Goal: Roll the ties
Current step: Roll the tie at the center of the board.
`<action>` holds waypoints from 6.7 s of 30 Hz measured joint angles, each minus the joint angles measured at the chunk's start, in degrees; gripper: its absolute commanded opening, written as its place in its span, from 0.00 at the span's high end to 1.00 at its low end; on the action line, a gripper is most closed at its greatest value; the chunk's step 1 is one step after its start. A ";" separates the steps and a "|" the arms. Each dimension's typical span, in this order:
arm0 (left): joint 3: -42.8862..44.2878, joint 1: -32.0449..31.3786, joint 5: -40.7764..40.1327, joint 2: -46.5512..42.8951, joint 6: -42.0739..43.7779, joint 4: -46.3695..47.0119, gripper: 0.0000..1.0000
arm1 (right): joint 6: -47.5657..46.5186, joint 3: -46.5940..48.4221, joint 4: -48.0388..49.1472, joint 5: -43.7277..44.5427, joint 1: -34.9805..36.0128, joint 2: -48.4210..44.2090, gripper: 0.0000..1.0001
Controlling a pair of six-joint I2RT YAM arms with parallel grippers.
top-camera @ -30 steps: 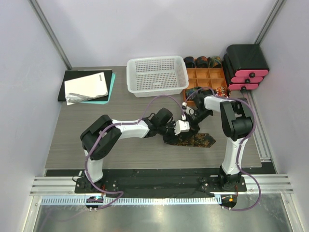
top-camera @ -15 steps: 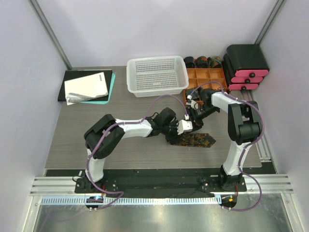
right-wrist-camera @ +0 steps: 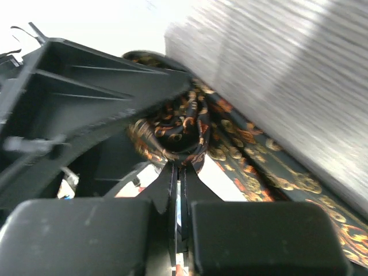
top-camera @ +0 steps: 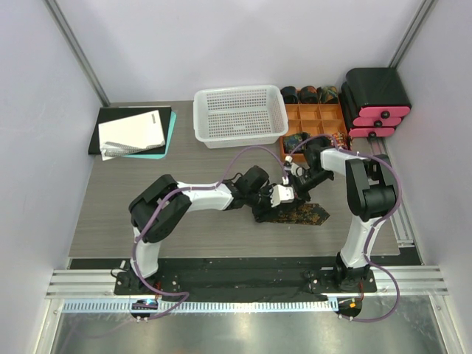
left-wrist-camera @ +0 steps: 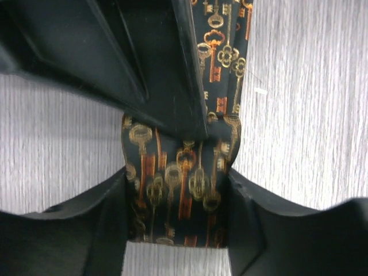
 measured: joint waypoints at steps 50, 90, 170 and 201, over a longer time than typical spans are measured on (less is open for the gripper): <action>2.08 0.96 9.20 0.66 -1.05 5.57 0.61 | 5.18 0.44 2.69 1.33 1.01 5.38 0.68; 1.57 0.09 4.74 2.54 1.97 5.07 0.54 | 6.16 -3.85 3.50 -1.62 -1.75 -4.90 0.68; -0.39 -1.66 -1.31 2.12 -0.02 4.28 0.78 | -1.62 7.78 -4.11 6.03 0.68 5.88 0.71; 3.15 -0.37 0.02 2.45 -0.20 1.36 0.34 | -1.77 1.57 -5.49 5.84 -2.29 -0.74 0.99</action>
